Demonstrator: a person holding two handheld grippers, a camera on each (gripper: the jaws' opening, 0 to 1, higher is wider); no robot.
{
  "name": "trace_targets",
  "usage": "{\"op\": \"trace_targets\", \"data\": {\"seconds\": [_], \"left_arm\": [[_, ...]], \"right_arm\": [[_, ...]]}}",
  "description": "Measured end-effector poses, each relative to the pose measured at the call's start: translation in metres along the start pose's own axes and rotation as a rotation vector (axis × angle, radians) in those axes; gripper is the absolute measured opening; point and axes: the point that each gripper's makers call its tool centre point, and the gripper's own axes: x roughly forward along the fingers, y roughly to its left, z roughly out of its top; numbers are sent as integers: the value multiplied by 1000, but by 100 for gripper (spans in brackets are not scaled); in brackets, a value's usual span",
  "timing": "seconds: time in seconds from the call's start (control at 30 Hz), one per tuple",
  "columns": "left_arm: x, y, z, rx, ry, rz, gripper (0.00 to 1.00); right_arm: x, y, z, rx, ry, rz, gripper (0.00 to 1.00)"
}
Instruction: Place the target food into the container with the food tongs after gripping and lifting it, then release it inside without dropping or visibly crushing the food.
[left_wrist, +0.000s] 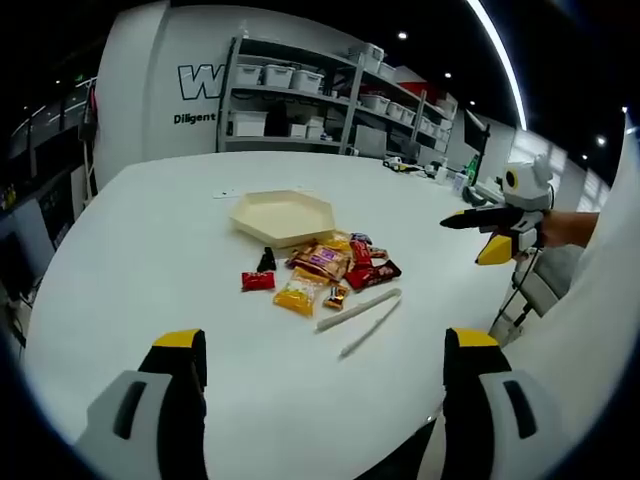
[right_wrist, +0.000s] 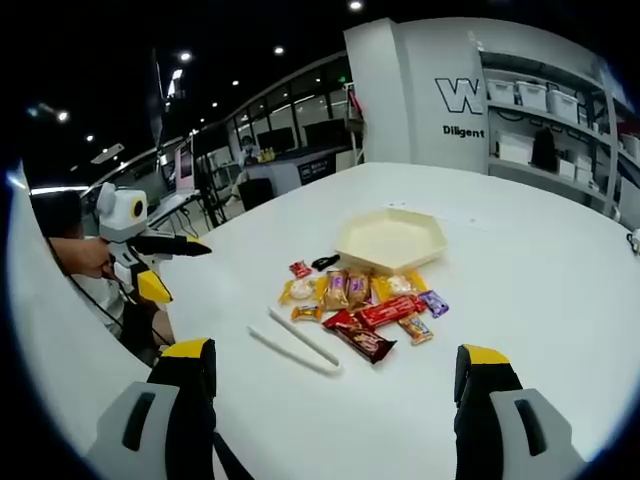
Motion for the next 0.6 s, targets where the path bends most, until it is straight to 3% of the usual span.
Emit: {"op": "trace_targets", "data": {"seconds": [0.6], "left_arm": [[-1,-4,-4,23,6,-27,95]], "right_arm": [[-1,8,-3,-2,12,1,99]]}}
